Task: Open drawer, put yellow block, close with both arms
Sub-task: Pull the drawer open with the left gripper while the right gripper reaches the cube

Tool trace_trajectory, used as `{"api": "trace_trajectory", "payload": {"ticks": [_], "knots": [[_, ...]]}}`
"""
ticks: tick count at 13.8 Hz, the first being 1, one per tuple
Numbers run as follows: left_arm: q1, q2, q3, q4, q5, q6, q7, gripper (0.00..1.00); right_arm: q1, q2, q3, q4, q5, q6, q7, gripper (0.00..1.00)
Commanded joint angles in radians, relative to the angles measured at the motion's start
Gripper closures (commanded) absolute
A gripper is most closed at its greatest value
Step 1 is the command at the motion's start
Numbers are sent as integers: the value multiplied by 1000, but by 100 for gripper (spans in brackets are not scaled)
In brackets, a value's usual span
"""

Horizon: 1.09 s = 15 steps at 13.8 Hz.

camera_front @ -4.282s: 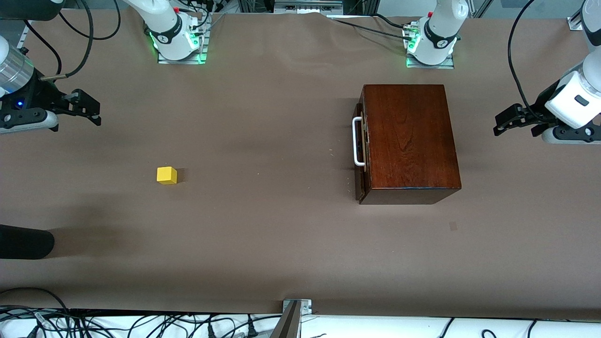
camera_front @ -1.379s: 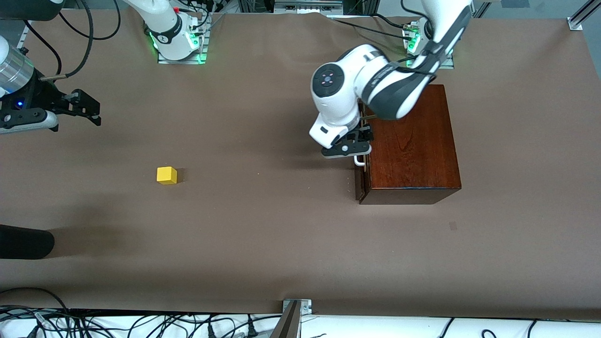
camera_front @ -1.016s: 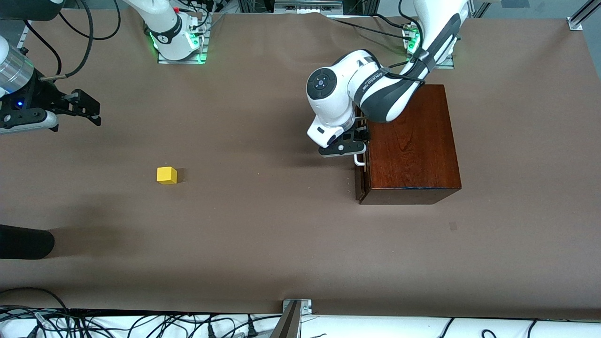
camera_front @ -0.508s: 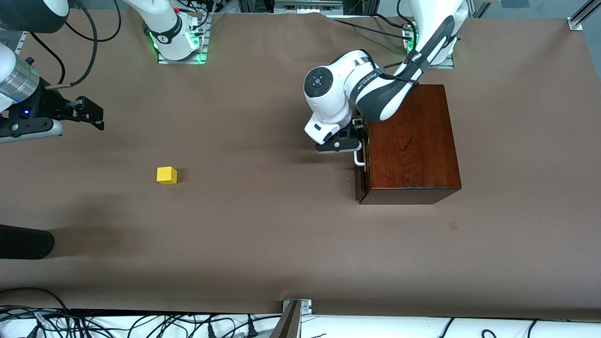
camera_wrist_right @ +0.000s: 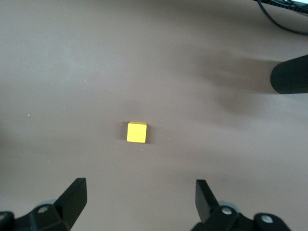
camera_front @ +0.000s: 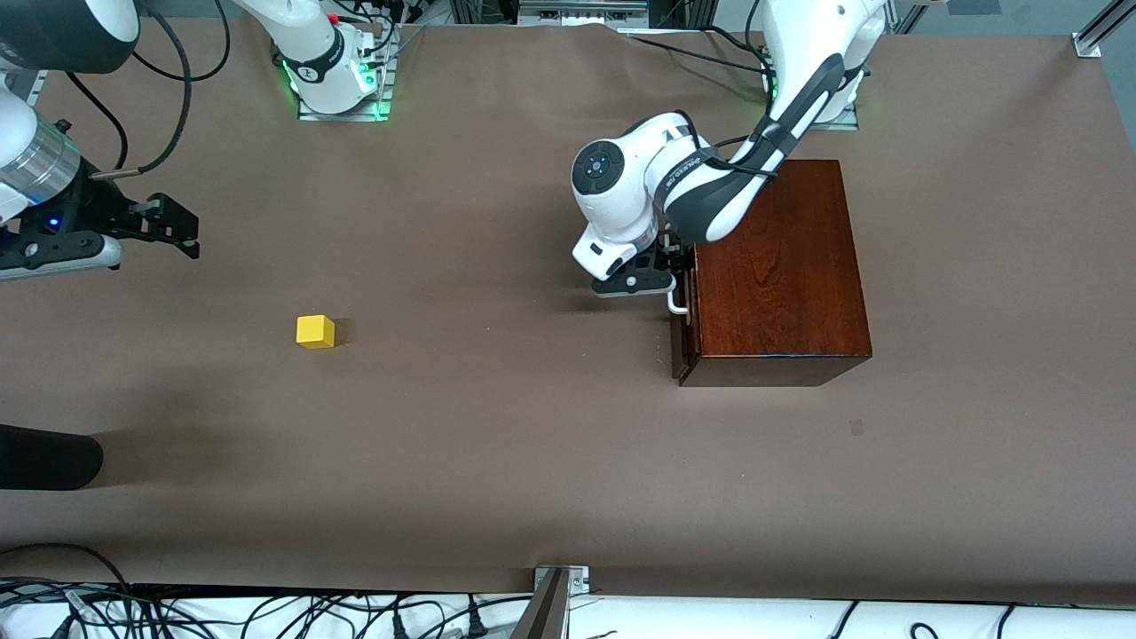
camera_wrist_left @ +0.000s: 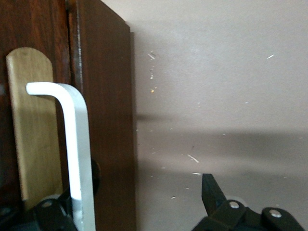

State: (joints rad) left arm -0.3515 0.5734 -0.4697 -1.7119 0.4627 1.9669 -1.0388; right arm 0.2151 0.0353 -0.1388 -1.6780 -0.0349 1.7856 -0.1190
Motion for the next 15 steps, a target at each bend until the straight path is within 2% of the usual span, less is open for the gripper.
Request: {"api": "trace_trajectory", "payload": {"ticks": [1, 6, 8, 11, 13, 15], "knots": [[-35, 10, -4, 12, 25, 32, -46, 0, 10, 6, 8, 30, 18, 12, 9, 0], [-61, 52, -4, 38, 19, 163, -128, 0, 1, 28, 4, 24, 13, 18, -10, 0], [-82, 98, -4, 89, 11, 178, -138, 0, -5, 76, 1, 26, 15, 15, -49, 0], [-119, 138, -3, 153, 8, 179, -138, 0, 0, 83, 5, 9, 18, 3, -80, 0], [-141, 149, -3, 167, 8, 179, -138, 0, 0, 87, 5, -55, 39, 55, -76, 0], [-150, 151, -3, 169, 8, 179, -136, 0, -2, 86, 2, -162, 56, 167, -70, 0]]}}
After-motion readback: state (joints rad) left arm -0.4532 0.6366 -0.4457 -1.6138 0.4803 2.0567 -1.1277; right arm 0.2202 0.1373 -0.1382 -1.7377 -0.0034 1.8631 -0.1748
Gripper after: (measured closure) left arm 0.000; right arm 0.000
